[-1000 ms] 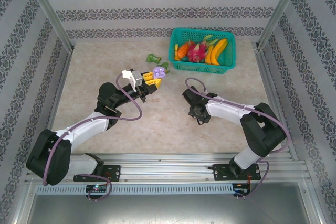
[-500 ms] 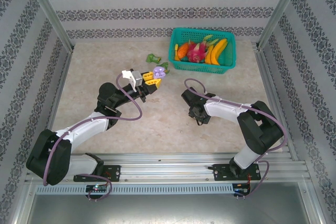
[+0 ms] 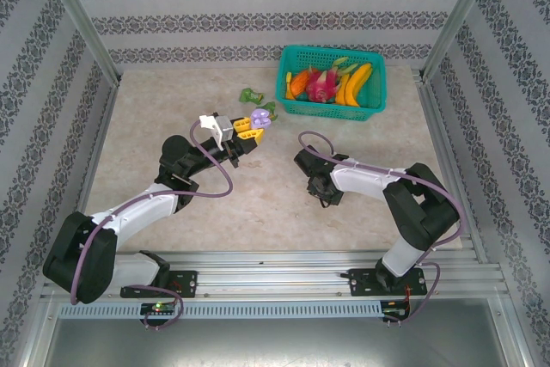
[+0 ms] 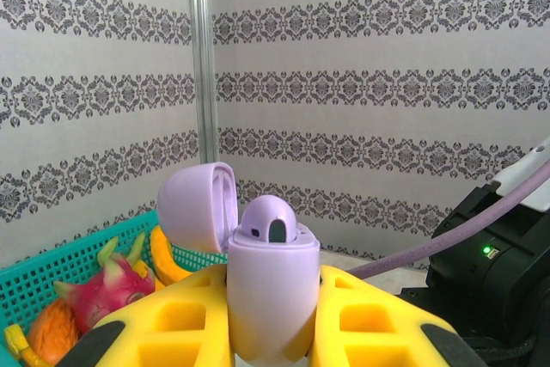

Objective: Insert the wireless bluetooth earbuds into the charging case

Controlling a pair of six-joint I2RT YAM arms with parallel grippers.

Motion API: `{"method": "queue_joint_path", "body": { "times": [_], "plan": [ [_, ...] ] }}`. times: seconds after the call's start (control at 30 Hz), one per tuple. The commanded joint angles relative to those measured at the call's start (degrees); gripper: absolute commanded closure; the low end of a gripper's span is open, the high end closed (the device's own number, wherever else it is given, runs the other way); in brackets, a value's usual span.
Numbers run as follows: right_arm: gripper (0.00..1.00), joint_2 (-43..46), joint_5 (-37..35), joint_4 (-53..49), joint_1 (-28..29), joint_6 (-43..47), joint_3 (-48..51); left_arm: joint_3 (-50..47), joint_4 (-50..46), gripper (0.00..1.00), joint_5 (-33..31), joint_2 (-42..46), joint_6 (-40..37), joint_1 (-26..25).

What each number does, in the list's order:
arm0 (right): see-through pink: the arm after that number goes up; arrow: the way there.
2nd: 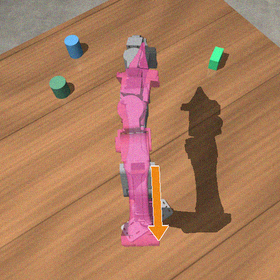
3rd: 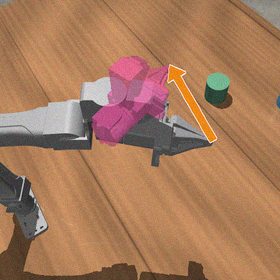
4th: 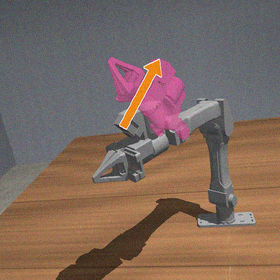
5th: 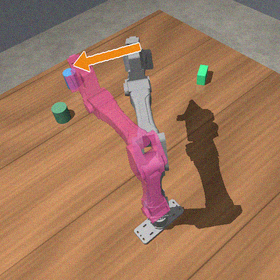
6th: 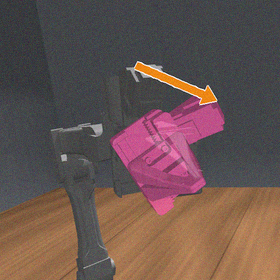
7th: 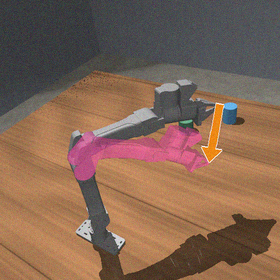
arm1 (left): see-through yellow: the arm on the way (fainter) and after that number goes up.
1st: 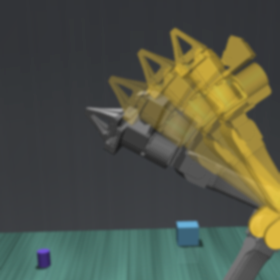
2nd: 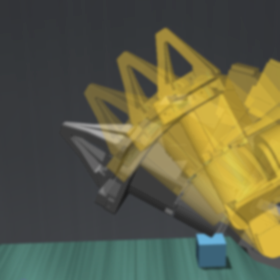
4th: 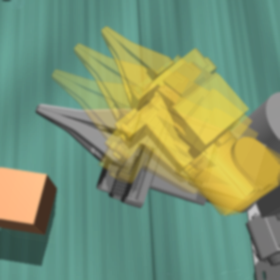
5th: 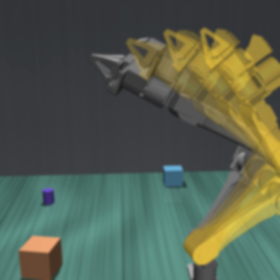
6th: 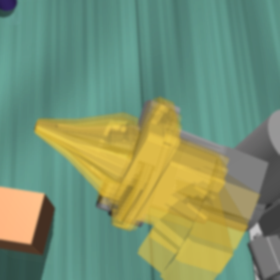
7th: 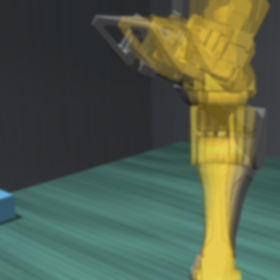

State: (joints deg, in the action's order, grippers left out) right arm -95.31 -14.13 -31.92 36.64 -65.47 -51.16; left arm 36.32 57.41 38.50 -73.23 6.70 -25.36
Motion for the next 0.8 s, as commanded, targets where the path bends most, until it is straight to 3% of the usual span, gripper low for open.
{"method": "queue_joint_path", "body": {
  "times": [0.0, 0.23, 0.4, 0.63, 0.77],
  "plan": [
    [0.67, -2.05, 0.31, 0.3, 0.52, 2.01, 0.01, -0.51, 2.14, 1.0, -0.43, 0.75, 0.42, 0.21],
    [0.77, -3.11, 2.25, 1.98, -1.21, 10.99, -0.39, -0.32, 1.5, 1.0, -0.62, 1.03, 0.0, 0.19],
    [0.78, -3.39, 4.64, 2.61, -2.34, 15.83, -0.49, 0.06, 1.3, 1.0, -0.49, 1.06, -0.11, 0.23],
    [0.68, -3.48, 5.41, 2.58, -3.85, 16.26, -0.38, 0.37, 1.15, 1.0, -0.45, 0.97, -0.02, 0.23],
    [0.66, -3.22, 5.44, 2.57, -4.3, 16.1, -0.56, 0.52, 0.87, 1.0, -0.44, 0.98, -0.11, 0.28]
  ]
}}
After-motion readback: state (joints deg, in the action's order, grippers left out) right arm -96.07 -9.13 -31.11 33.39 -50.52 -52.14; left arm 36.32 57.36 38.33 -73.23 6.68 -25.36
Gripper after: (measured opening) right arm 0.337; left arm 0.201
